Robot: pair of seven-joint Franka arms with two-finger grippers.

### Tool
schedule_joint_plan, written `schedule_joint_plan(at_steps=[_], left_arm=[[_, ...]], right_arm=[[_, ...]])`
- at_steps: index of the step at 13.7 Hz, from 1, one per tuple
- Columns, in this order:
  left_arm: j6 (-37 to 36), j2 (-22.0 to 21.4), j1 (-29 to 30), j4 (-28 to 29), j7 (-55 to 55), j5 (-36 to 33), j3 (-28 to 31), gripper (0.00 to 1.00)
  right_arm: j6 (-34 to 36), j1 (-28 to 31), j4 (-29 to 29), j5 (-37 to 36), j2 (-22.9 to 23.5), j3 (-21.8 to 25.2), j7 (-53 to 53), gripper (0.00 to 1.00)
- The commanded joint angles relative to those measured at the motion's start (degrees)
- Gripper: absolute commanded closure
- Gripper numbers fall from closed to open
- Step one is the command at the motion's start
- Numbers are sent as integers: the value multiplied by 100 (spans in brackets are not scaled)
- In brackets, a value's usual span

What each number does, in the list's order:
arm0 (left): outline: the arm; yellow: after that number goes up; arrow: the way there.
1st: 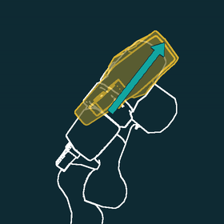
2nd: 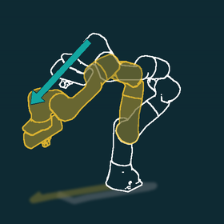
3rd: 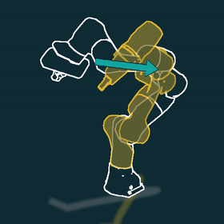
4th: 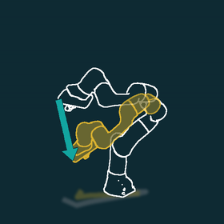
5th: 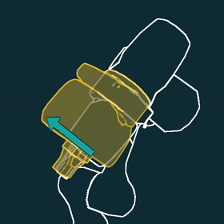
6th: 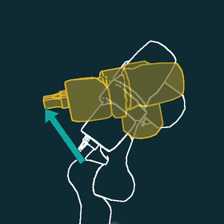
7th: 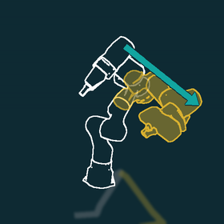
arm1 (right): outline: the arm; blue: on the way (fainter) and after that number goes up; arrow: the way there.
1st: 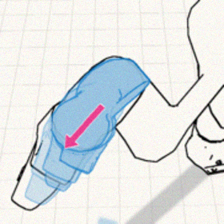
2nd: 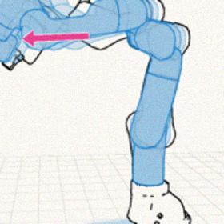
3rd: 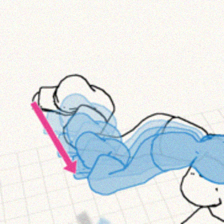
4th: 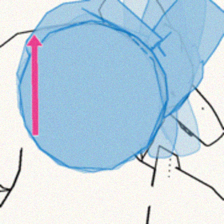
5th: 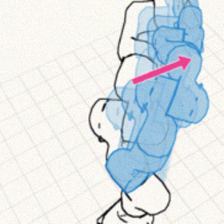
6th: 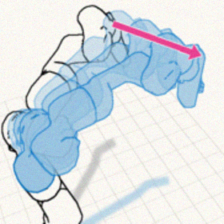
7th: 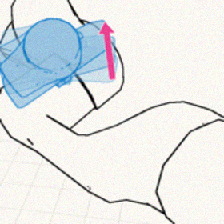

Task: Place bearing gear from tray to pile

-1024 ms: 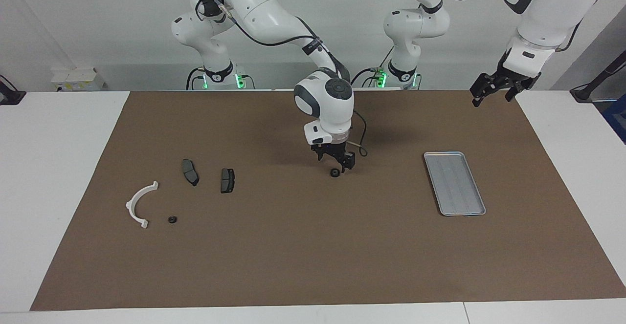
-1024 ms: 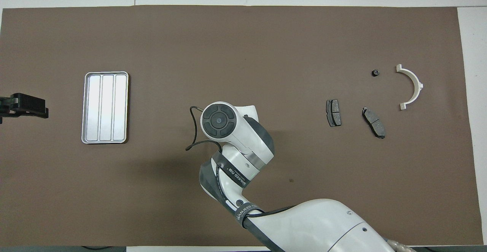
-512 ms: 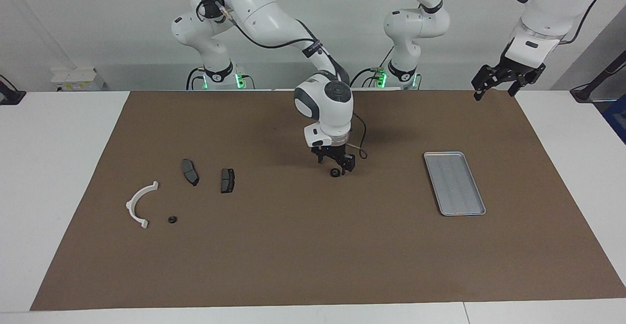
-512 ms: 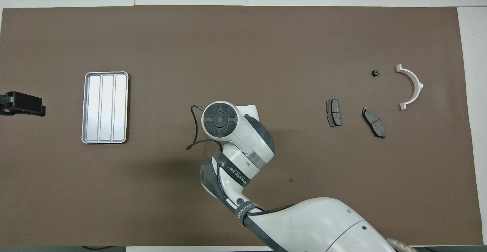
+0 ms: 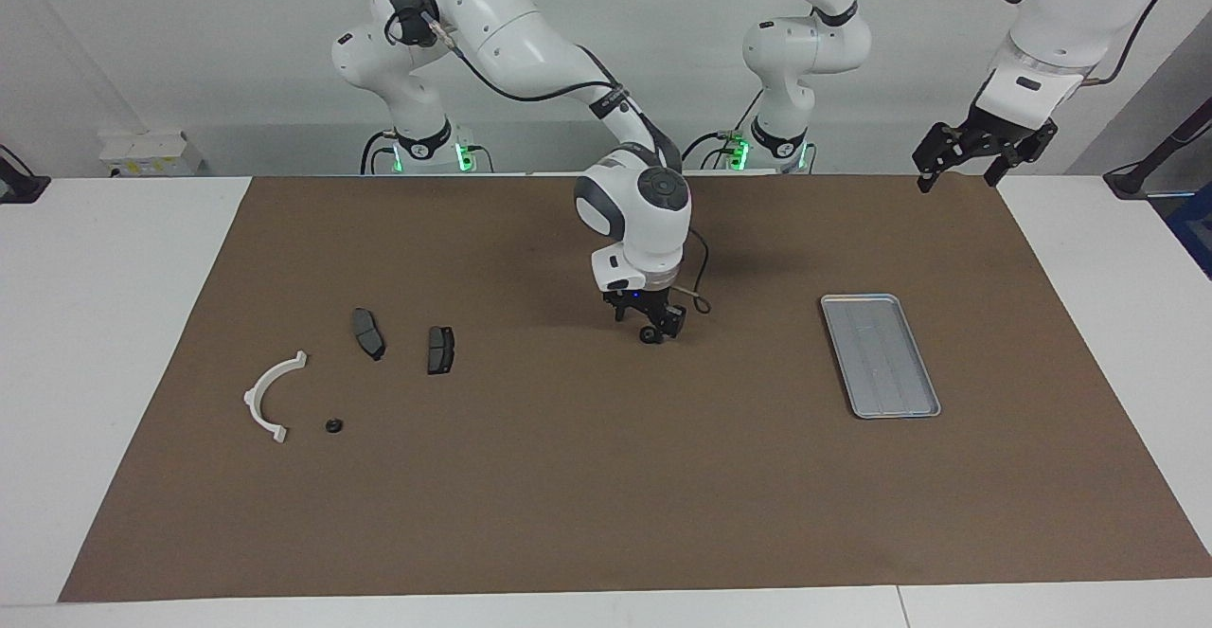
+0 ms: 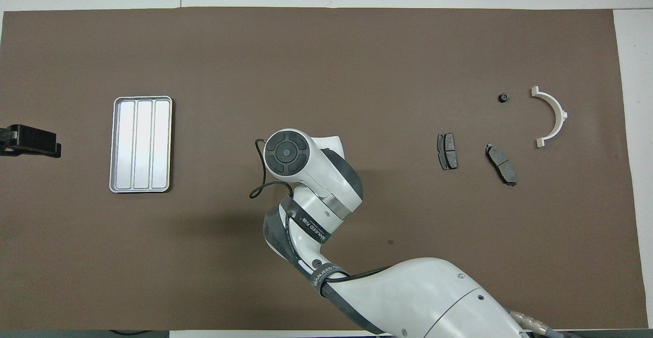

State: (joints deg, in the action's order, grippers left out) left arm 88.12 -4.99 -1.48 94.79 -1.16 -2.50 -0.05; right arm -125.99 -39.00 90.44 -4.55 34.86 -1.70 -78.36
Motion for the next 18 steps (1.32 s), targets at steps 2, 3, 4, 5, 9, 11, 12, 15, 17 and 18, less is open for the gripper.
schedule_joint_plan(at_steps=[2,3,4,5,9,11,12,15,17,18], left_arm=[[-50,-46,34,14,55,66,-13,0],[-49,-55,25,66,63,66,-13,0],[-32,-90,34,101,81,83,-22,0],[-23,-90,34,110,81,222,-22,0],[12,-99,16,119,63,443,-31,0],[3,-99,-10,119,72,443,-31,0],[3,-99,-62,128,63,443,-22,0],[-6,-99,-168,119,55,443,-22,0],[-6,-99,-204,119,46,435,-22,0],[-6,-99,-204,119,46,435,-22,0]], right_arm=[[31,59,-150,-28,117,-41,-74,85],[22,59,-150,-28,117,-41,-74,100],[22,76,-150,-46,117,-41,-66,100],[22,85,-150,-55,117,-50,-66,100],[459,120,-315,-143,108,-33,30,100],[1099,286,-824,-108,56,-15,451,100],[1416,444,-957,-90,-14,-24,723,100],[1883,1129,-1011,-20,-409,-41,2318,100],[2060,1682,-985,-19,-550,-41,3532,100],[2052,1928,-950,-19,-568,-41,4095,100]])
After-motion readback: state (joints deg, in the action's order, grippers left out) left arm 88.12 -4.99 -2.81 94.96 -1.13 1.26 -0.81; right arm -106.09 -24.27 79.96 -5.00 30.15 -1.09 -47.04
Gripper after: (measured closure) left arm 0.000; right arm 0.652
